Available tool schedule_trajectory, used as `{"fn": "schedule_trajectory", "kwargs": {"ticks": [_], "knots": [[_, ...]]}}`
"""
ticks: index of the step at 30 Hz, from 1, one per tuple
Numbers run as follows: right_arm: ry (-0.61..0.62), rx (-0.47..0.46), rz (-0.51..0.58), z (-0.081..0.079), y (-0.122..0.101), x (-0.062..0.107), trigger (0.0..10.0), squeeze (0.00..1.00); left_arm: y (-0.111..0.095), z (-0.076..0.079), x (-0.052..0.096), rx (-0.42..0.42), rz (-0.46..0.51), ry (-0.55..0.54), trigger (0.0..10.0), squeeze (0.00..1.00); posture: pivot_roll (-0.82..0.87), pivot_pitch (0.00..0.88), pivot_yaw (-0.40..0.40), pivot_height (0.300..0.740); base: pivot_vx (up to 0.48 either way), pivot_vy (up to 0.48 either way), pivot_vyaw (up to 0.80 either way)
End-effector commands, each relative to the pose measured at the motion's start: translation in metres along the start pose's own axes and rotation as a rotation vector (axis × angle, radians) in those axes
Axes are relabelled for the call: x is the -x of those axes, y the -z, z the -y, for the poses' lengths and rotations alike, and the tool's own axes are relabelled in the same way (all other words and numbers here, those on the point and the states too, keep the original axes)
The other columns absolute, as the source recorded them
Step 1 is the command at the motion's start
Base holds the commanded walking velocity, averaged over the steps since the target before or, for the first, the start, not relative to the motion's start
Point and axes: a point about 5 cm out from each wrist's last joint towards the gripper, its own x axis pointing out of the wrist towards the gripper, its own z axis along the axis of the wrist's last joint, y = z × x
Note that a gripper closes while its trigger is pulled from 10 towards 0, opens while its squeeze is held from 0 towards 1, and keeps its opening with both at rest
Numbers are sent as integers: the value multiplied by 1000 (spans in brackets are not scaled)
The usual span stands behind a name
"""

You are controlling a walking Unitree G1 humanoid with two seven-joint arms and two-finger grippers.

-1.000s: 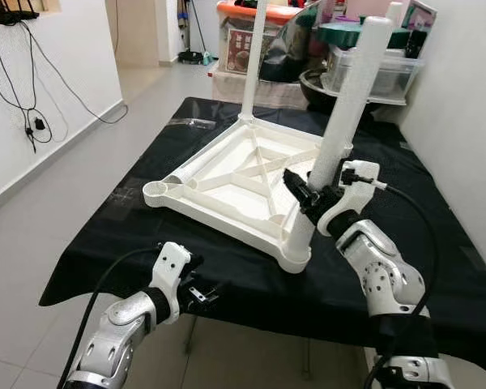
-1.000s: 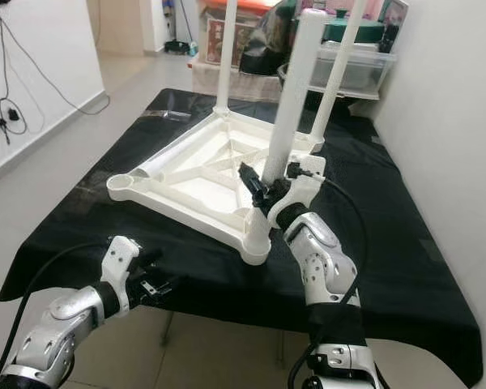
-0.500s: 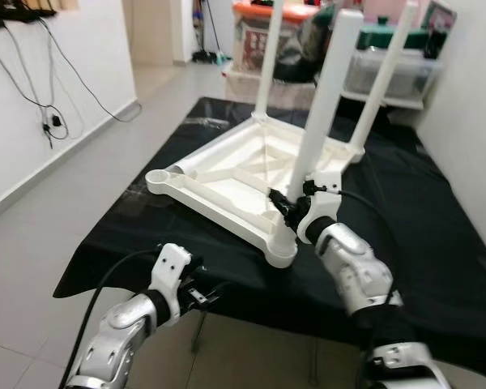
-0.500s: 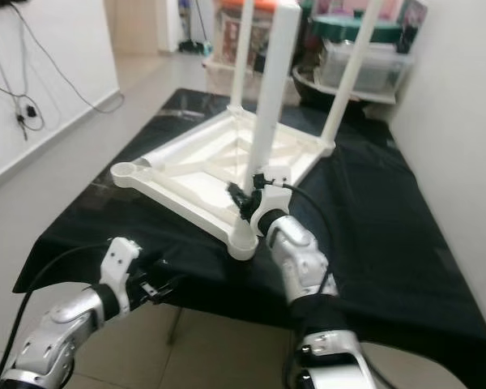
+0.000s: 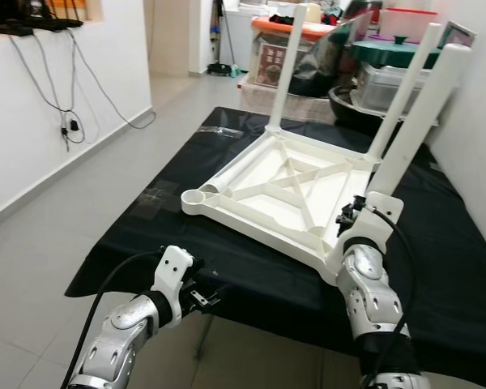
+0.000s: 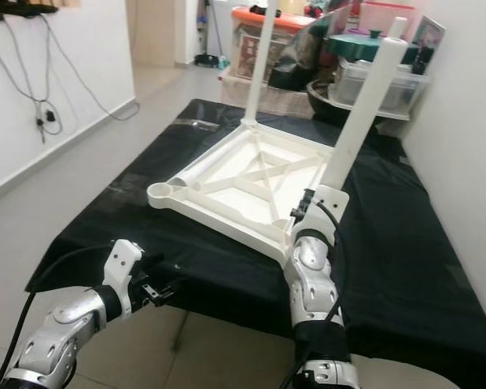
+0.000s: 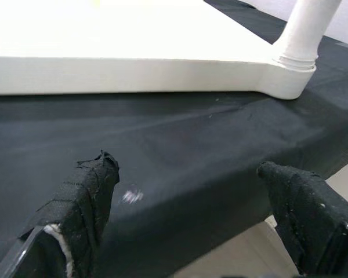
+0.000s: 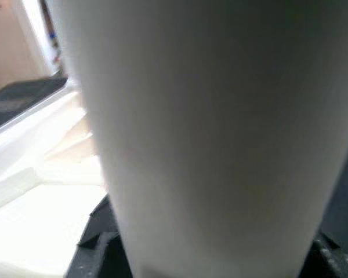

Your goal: Building children table

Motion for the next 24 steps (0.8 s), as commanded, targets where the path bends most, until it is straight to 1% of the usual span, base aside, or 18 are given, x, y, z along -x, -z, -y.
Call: {"fn": "schedule_trajectory", "kwargs": {"ticks": [1, 2, 4, 5, 6, 8, 9, 10, 12, 14, 16, 18, 19, 20, 21, 22, 23, 24], "knots": [[-22, -25, -88, 0, 20, 3, 10000, 1000, -1, 1, -3, -7, -2, 13, 10000, 0, 69, 0, -95, 740, 0, 0, 0], [-101, -46, -59, -8, 12, 1, 10000, 1000, 0, 1, -2, -8, -2, 10, 10000, 0, 72, 0, -100, 740, 0, 0, 0], [-178, -62, -30, -16, 3, 1, 10000, 1000, 0, 0, -2, -8, -3, 6, 10000, 0, 72, 0, -100, 740, 0, 0, 0], [-310, -95, -3, -22, -8, 0, 10000, 0, 0, 0, -1, -7, -2, 5, 10000, 0, 71, 0, -102, 740, 0, 0, 0], [-310, -95, -3, -22, -8, 0, 10000, 0, 0, 0, -1, -7, -2, 5, 10000, 0, 71, 0, -102, 740, 0, 0, 0], [-537, -136, 51, -29, -28, 2, 10000, 0, 1, 1, 0, -3, 0, 4, 10000, 0, 73, 0, -106, 740, 0, 0, 0], [-537, -136, 51, -29, -28, 2, 10000, 0, 1, 1, 0, -3, 0, 4, 10000, 0, 73, 0, -106, 740, 0, 0, 0], [-669, -130, 67, -31, -33, 6, 10000, 0, 1, 1, 1, -1, 0, 3, 10000, 0, 73, 0, -106, 740, 0, 0, 0], [-813, -100, 56, -32, -31, 11, 10000, 0, 3, 1, 0, -3, -4, 1, 10000, 0, 70, 0, -105, 740, 0, 0, 0], [-853, -80, 44, -33, -27, 12, 10000, 0, 3, 1, -1, -5, -5, 3, 10000, 0, 73, 0, -106, 740, 0, 0, 0], [-944, -59, 23, -37, -21, 17, 10000, 0, -1, 1, -3, -9, 5, 9, 10000, 0, 78, 0, -108, 740, 0, 0, 0], [-944, -59, 23, -37, -21, 17, 10000, 0, -1, 1, -3, -9, 5, 9, 10000, 0, 78, 0, -108, 740, 0, 0, 0], [-1025, -46, 0, -43, -13, 24, 10000, 0, -2, -1, -4, -13, 7, 6, 10000, 0, 79, 0, -110, 740, 0, 0, 0], [-1045, -41, -7, -45, -10, 26, 10000, 0, -2, -2, -4, -14, 5, 4, 10000, 0, 79, 0, -110, 740, 0, 0, 0], [-1049, -16, -29, -48, -3, 28, 2627, 0, -1, -2, -3, -14, 4, 2, 10000, 0, 82, 0, -110, 740, 0, 0, 0], [-1050, 3, -45, -50, 2, 29, 2627, 0, 0, -2, -3, -14, 3, 2, 10000, 0, 82, 0, -110, 740, 0, 0, 0], [-1011, 45, -56, -50, 9, 27, 0, 0, 0, -1, -2, -14, 2, 2, 10000, 0, 83, 0, -113, 740, 0, 0, 0], [-1011, 45, -56, -50, 9, 27, 0, 0, 0, -1, -2, -14, 2, 2, 10000, 0, 83, 0, -113, 740, 0, 0, 0]]}}
